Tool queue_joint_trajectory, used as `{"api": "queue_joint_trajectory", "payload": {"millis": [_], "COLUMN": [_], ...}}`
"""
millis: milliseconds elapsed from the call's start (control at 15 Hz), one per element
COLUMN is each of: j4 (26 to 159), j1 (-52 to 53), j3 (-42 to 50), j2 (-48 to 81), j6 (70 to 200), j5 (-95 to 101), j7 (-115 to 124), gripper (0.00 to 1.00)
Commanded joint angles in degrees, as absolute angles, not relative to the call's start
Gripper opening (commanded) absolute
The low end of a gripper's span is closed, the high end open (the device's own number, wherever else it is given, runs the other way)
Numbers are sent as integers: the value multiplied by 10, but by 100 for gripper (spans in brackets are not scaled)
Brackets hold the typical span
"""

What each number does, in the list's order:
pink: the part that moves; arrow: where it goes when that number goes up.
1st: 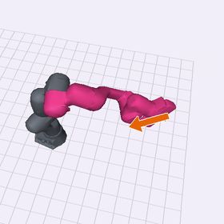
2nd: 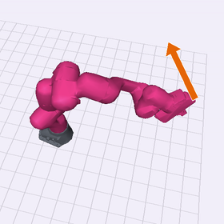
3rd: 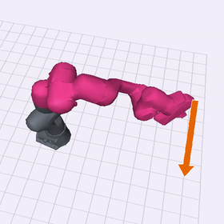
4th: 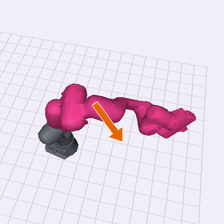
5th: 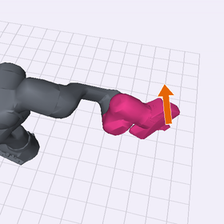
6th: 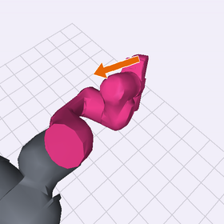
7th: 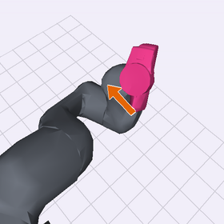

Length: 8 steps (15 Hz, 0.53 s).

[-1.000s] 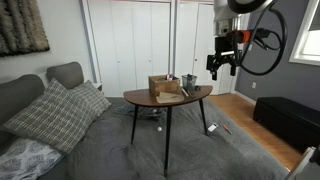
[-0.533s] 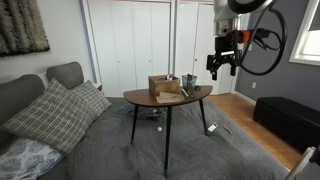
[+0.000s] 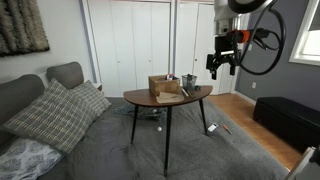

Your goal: Put the sunglasses in the box

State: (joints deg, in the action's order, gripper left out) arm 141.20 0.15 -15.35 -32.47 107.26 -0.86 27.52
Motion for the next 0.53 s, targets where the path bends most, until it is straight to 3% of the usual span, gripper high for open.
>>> {"api": "queue_joint_trajectory", "payload": {"millis": [0, 467], "j4": [1391, 1262], "j1": [1, -19], "j3": [-116, -7], "j2": [-301, -166], "j6": [1114, 1169], "j5": [1, -6], "j7": [232, 70], "gripper": [100, 100]}}
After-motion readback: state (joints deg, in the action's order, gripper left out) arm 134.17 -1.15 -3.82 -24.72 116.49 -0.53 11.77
